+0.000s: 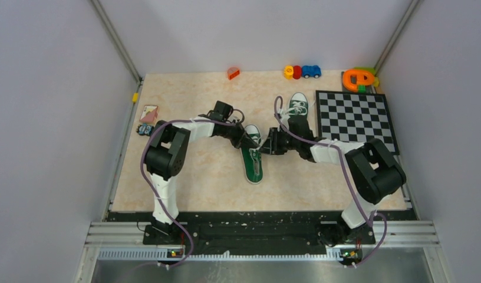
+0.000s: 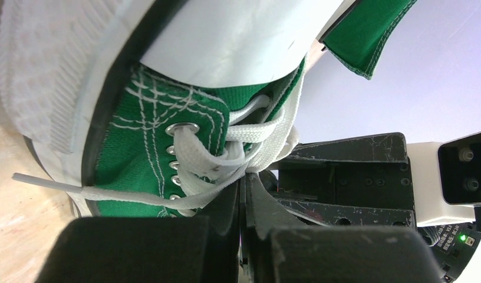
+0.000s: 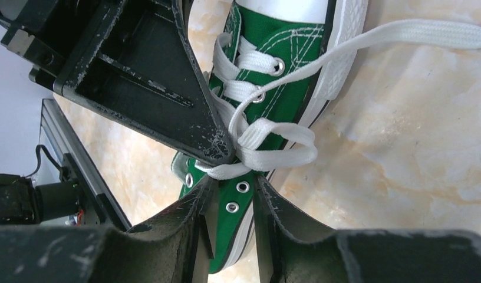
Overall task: Tie the shoes
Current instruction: Cross the shoelace with the shoelace.
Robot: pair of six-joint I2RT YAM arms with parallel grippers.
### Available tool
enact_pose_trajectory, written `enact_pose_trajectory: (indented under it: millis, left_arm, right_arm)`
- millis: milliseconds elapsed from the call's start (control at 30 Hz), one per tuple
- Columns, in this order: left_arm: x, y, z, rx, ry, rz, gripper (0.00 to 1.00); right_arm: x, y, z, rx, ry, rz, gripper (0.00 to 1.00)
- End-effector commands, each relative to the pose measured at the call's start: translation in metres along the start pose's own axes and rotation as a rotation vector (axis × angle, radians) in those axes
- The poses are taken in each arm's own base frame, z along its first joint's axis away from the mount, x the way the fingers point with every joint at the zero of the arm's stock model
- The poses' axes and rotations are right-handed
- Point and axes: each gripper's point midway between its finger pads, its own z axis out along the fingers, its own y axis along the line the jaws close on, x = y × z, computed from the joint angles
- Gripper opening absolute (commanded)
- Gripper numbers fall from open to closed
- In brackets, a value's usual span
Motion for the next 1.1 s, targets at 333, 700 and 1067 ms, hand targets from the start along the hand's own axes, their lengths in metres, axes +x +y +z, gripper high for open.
enact_pose_trajectory:
  millis: [333,700,1067]
  left_arm:
    - [-0.002,-0.004,0.004,-0.001,0.021,0.004,0.00]
    - [0.000,-0.004,0.005,0.005,0.035,-0.007,0.00]
    - [-0.006,-0.012,-0.003,0.009,0.008,0.030,0.03]
  right_arm:
    - [-0.038,0.026,0.012,-0.086,-0.091,-0.093,0.33]
    - [-0.046,0.025,0.019,-0.082,-0.087,-0.097,0.00]
    - [-0.030,0.010,0.002,0.033,0.004,-0.142,0.00]
